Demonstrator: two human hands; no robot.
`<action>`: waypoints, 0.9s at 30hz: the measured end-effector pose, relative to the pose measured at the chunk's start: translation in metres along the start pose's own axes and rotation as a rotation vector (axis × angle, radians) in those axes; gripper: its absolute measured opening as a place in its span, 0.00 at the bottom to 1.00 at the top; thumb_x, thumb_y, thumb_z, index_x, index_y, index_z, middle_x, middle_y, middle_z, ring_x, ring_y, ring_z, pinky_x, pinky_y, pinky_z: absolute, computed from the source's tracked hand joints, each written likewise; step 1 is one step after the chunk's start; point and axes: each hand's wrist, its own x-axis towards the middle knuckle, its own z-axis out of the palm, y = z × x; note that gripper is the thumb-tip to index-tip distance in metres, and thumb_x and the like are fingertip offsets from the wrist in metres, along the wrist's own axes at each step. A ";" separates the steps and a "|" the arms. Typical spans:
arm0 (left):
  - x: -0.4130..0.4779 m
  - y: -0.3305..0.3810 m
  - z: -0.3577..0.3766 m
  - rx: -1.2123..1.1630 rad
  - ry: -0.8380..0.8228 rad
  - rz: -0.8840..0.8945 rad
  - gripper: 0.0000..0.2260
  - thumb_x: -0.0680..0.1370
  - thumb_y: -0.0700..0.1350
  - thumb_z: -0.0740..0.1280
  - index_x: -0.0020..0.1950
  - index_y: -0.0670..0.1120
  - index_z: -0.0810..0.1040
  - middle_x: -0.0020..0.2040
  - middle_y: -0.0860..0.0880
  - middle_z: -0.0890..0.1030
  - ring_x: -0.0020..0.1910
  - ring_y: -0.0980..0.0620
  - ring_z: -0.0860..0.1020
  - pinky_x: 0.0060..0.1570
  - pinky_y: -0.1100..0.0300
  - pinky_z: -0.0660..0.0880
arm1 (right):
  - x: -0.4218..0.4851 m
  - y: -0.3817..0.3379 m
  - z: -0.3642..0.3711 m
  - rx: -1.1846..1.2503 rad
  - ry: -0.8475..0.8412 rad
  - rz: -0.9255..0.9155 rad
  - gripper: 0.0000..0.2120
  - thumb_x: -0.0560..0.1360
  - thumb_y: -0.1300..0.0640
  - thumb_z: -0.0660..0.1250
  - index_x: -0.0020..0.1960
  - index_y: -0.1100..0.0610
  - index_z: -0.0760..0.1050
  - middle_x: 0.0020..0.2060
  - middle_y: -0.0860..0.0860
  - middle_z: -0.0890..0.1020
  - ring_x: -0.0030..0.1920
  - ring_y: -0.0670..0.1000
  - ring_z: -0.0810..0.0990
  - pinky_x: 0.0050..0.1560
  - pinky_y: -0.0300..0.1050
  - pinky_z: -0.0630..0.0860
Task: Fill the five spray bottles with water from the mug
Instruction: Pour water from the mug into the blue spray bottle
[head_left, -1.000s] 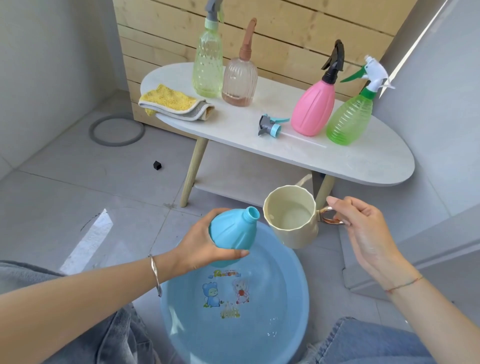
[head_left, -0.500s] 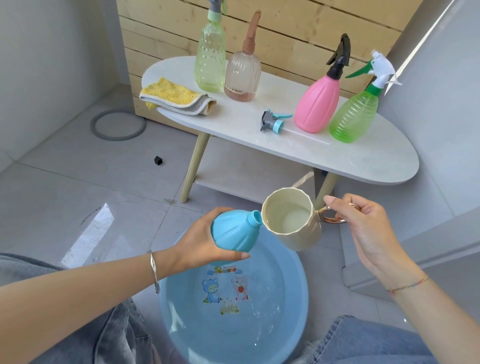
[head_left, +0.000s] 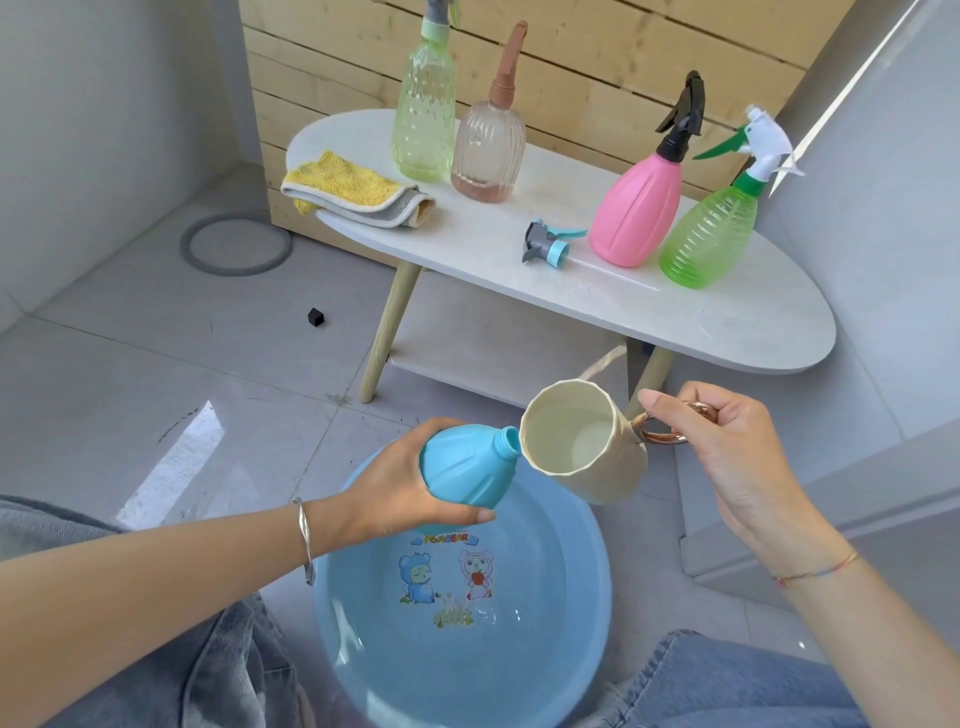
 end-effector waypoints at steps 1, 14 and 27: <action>0.000 0.000 0.000 0.003 -0.002 -0.001 0.39 0.54 0.65 0.79 0.62 0.61 0.70 0.55 0.59 0.78 0.53 0.60 0.79 0.48 0.66 0.78 | 0.000 0.000 0.000 -0.001 -0.006 0.002 0.20 0.73 0.62 0.70 0.27 0.60 0.64 0.18 0.42 0.69 0.25 0.40 0.69 0.33 0.29 0.65; -0.001 -0.006 0.002 0.042 -0.005 -0.013 0.42 0.53 0.66 0.79 0.63 0.60 0.70 0.56 0.59 0.78 0.55 0.59 0.78 0.53 0.61 0.78 | -0.001 -0.002 0.001 -0.044 0.008 0.019 0.19 0.71 0.59 0.73 0.28 0.63 0.68 0.31 0.66 0.78 0.36 0.53 0.76 0.43 0.44 0.69; -0.002 -0.008 0.004 0.045 -0.010 -0.016 0.40 0.53 0.66 0.79 0.62 0.60 0.71 0.55 0.60 0.79 0.54 0.60 0.78 0.53 0.60 0.78 | -0.005 -0.008 0.002 -0.093 -0.006 -0.001 0.20 0.71 0.58 0.74 0.30 0.66 0.68 0.32 0.69 0.75 0.35 0.53 0.71 0.41 0.45 0.65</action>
